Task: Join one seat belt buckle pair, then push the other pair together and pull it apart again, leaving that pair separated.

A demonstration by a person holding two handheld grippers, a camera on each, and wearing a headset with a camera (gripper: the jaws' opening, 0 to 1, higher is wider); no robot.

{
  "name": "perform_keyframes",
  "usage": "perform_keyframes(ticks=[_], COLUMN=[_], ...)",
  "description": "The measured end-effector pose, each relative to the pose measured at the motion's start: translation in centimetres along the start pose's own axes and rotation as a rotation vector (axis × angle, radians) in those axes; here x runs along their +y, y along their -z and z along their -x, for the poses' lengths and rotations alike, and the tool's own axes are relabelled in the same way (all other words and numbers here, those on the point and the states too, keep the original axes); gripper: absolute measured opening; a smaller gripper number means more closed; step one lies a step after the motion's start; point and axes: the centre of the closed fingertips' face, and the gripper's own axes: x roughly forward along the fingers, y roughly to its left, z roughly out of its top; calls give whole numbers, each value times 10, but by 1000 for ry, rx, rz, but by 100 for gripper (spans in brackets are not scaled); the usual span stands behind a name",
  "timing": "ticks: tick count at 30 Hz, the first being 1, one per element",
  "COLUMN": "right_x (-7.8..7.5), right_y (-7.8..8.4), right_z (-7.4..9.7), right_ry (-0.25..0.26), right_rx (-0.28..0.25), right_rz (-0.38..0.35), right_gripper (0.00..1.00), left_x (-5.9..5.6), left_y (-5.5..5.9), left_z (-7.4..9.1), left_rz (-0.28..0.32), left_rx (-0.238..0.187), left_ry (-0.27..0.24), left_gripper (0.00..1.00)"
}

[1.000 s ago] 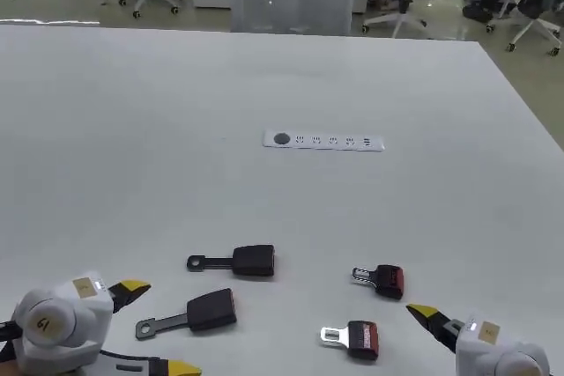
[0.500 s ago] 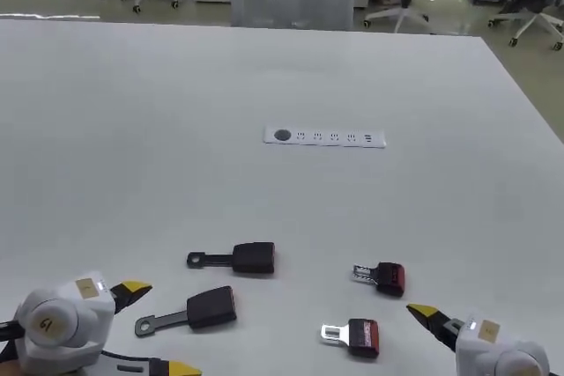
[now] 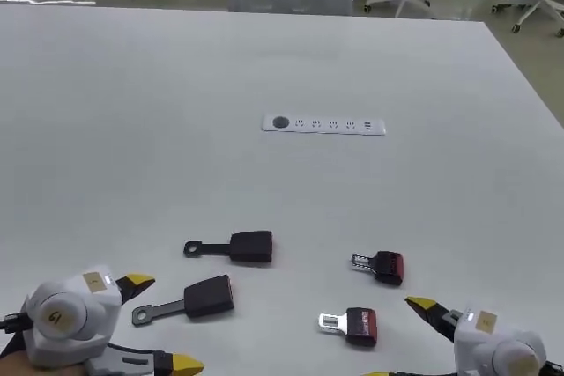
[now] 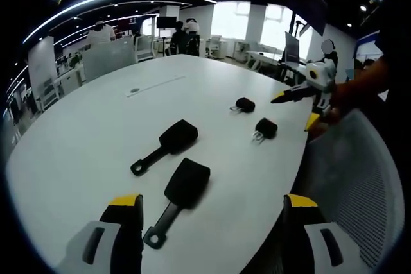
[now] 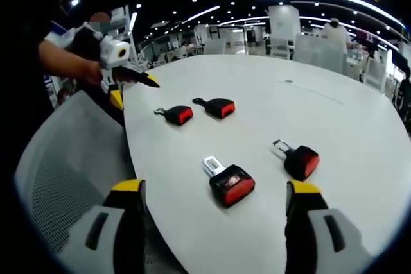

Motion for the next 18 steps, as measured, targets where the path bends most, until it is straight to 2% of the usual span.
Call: perform_keyframes(ticks=[6,10,13,18], right_x=[-5,-5,-5,-5], right_y=[3,8,14,15], right_z=[-6,-12,-18,-29], right_ry=[-21,-45,-61,-88], right_rx=[15,39,81,89], right_rz=[11,21,65,75], right_gripper=[92,91,88,85], left_x=[4,5,6,13], left_y=[4,12,18,23], left_z=[-9,-19,-28,-41], left_rz=[-13,-36,-52,-97], left_rx=[10,40,61,93], left_ry=[-2,11,19,20], left_gripper=[90,89,86,83])
